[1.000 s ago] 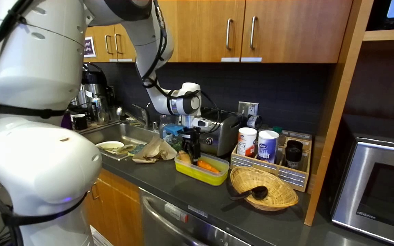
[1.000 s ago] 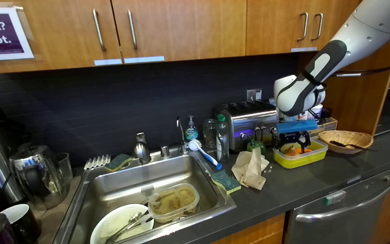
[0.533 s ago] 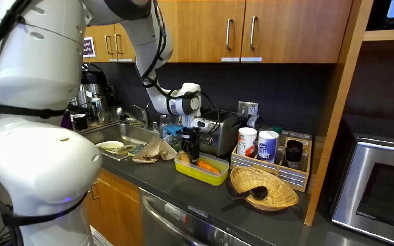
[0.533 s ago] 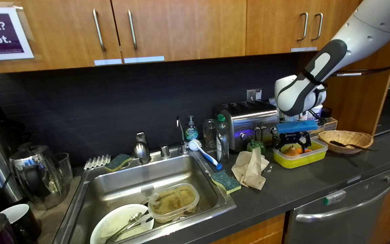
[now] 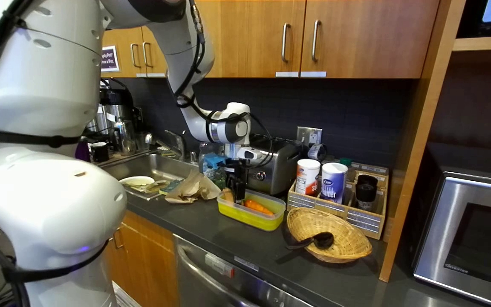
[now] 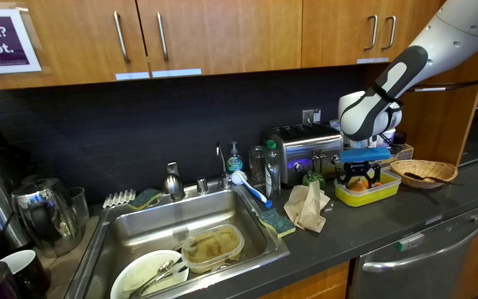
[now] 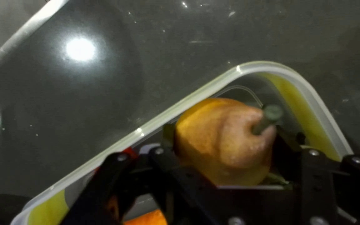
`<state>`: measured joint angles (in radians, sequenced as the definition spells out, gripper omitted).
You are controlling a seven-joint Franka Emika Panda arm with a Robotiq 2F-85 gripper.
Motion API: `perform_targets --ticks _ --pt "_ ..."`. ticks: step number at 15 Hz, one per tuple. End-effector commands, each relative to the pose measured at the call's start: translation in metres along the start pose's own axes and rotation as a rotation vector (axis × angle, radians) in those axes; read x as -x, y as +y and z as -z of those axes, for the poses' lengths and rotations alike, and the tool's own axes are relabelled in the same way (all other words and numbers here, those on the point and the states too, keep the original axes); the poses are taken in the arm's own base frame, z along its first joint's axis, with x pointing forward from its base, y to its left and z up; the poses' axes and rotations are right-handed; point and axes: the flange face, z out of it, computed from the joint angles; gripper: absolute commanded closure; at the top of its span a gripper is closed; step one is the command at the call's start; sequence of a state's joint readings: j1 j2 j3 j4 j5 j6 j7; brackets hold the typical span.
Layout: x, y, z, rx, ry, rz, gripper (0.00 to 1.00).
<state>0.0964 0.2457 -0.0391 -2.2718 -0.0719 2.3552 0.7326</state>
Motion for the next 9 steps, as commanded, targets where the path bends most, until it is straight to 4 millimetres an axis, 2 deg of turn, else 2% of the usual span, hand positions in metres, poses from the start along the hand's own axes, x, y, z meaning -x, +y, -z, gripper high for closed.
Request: perform_targets --ticks 1,9 --pt "0.012 0.0033 0.0001 0.001 -0.017 -0.024 0.51" --pt "0.0126 0.0029 0.0051 -0.007 -0.011 -0.032 0.51"
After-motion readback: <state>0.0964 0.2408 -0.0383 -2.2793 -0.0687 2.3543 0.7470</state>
